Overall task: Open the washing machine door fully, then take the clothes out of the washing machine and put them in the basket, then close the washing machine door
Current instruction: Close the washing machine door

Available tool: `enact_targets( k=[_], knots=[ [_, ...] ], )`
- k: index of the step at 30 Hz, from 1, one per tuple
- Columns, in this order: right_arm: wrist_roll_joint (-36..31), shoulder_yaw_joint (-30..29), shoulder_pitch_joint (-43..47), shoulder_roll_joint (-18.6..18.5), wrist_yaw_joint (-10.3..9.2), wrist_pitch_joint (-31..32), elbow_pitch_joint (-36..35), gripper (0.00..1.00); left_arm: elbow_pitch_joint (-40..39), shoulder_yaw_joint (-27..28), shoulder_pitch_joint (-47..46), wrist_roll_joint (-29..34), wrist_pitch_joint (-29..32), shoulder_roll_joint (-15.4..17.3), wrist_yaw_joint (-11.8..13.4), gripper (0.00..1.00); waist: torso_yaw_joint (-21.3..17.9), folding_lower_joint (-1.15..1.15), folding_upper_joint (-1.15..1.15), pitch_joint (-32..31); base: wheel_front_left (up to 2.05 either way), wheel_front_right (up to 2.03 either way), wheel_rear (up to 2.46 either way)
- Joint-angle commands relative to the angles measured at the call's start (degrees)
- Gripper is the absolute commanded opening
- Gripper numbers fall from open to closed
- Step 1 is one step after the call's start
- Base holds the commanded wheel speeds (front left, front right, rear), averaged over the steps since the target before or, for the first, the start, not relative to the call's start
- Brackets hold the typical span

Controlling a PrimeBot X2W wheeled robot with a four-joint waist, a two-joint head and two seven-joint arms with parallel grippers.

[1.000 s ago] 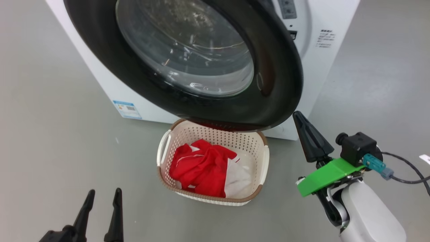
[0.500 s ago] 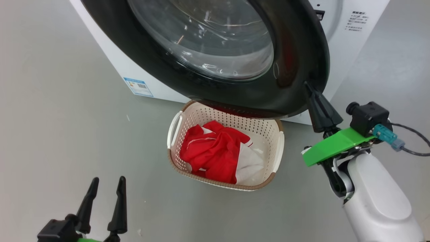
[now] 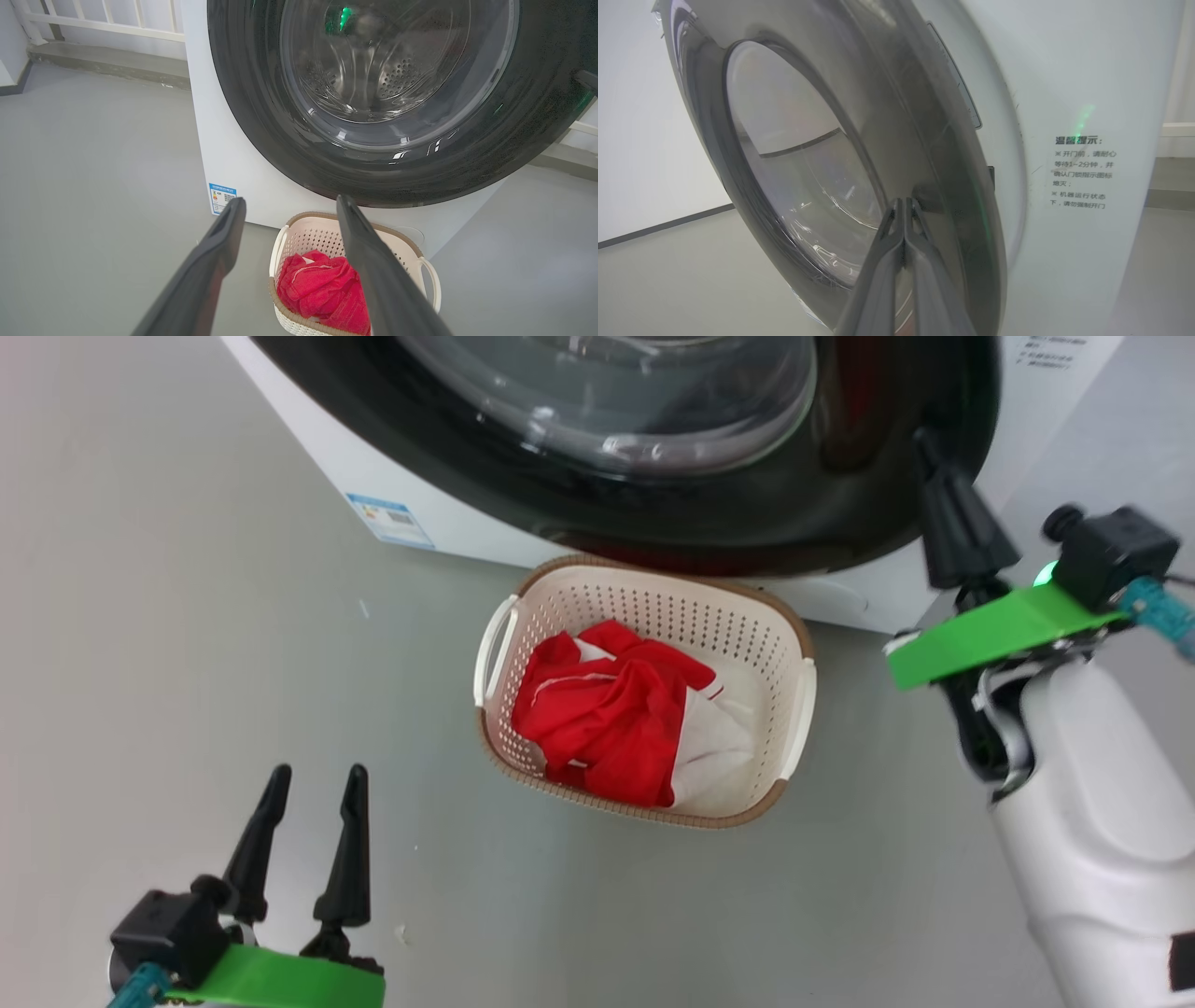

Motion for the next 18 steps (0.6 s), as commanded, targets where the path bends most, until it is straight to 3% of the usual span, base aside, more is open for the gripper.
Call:
enact_targets(
  k=[1, 18],
  knots=[
    [-0.7, 0.3, -2.0, 0.2, 0.28, -0.4, -1.4, 0.00, -1.6, 1.6, -1.3, -0.5, -0.7, 0.6, -0.3, 1.00, 0.7, 0.00, 0.00, 1.3, 0.00, 0.00, 0.00],
    [-3.1, -5.7, -9.7, 0.1, 0.28, -0.4, -1.6, 0.00, -2.4, 0.7, -4.2, -1.0, -0.7, 0.4, -0.3, 1.00, 2.1, 0.00, 0.00, 5.0, 0.00, 0.00, 0.00]
  ],
)
